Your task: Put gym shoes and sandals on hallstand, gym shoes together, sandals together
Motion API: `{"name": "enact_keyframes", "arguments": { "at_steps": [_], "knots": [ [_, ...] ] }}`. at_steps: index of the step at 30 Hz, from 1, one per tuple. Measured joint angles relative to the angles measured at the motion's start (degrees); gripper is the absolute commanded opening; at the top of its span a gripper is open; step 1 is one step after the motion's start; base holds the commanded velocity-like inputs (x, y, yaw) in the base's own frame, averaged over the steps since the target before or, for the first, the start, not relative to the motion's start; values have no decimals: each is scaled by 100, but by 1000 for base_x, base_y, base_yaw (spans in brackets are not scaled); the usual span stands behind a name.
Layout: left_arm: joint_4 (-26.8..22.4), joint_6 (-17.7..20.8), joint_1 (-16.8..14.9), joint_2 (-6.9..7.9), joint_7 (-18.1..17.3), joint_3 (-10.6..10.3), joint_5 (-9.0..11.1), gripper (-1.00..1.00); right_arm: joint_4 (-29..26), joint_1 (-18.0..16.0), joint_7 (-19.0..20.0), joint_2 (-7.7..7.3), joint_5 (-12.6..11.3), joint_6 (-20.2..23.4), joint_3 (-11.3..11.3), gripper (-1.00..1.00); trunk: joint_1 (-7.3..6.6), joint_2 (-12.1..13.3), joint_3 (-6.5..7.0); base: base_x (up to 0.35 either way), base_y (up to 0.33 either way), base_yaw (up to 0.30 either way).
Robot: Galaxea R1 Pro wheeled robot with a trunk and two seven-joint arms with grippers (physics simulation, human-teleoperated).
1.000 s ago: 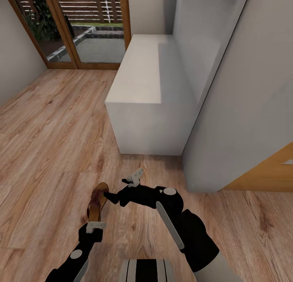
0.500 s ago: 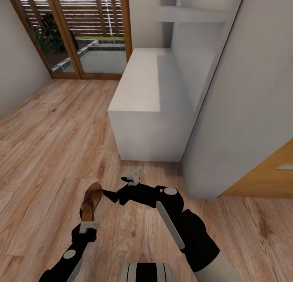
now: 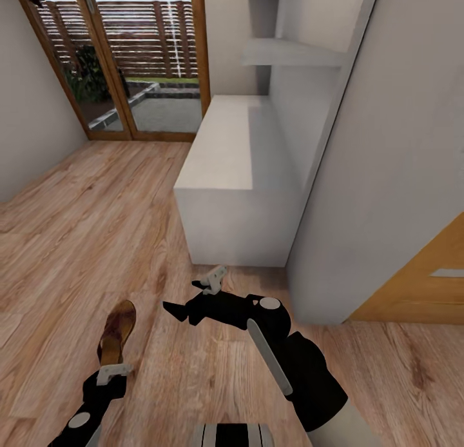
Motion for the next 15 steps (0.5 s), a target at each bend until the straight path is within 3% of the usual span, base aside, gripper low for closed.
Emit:
{"name": "enact_keyframes", "arguments": {
  "at_steps": [6, 15],
  "knots": [
    [-18, -134, 253, 93, -3, -7, 189, -100, 15, 3, -2, 0, 0, -5, 0, 100, -16, 8, 174, 0, 0, 0],
    [7, -492, 499, 108, 0, -7, 387, -100, 44, 5, -8, 0, 14, -109, 0, 100, -39, 20, 450, 0, 0, 0]
  ]
}}
